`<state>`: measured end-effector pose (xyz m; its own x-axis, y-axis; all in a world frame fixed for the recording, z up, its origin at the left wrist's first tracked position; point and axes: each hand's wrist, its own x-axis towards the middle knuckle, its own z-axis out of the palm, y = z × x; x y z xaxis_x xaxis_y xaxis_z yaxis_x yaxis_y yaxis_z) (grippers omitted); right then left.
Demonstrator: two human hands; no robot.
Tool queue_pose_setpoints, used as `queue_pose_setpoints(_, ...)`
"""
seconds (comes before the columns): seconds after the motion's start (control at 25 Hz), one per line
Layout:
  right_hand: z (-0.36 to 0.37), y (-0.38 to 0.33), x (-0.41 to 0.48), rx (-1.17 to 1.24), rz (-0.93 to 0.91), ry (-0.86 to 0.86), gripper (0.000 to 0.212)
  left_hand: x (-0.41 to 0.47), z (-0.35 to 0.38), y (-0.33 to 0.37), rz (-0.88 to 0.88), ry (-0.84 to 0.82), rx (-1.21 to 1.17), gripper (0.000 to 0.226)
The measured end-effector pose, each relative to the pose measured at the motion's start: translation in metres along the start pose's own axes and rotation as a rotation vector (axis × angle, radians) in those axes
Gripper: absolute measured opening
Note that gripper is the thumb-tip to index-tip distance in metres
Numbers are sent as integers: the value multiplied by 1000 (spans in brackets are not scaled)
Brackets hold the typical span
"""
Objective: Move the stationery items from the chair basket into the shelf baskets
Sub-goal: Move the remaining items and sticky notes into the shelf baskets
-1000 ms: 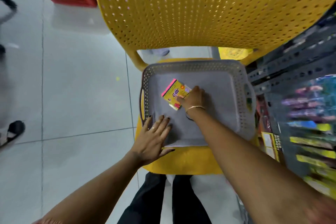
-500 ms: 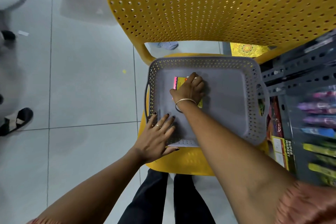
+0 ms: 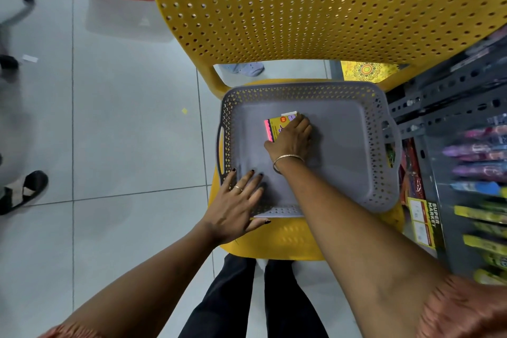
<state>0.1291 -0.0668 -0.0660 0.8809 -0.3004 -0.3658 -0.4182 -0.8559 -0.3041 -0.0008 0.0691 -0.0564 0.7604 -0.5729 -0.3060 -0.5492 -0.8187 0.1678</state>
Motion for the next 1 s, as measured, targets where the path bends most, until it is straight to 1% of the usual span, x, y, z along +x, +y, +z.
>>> queue_pose_setpoints(0.16,-17,9,-6,9,30,28,91,0,-3,-1,5,8,26,79)
queue_pose_setpoints(0.28,-47,14,-13,18,-12,55,87,-1,-14,0,17,0,33,82)
queue_pose_setpoints(0.4,-106,17,-26,35,-55,92,90,1,-46,3,31,3,25,84)
queue_pose_setpoints(0.56,-211,30,-66,59,-151,155,93,11,-115,15,75,128,20,86)
queue_pose_setpoints(0.64,-269,40,-91,66,-180,203,94,23,-155,26,146,212,34,87)
queue_pose_setpoints(0.76,-362,63,-138,40,-173,325,93,44,-220,68,343,351,125,85)
queue_pose_setpoints(0.92,-470,112,-218,-22,-123,489,84,59,-293,162,601,523,199,77)
queue_pose_setpoints(1.0,-506,145,-257,-47,-85,529,86,56,-314,213,690,580,202,76)
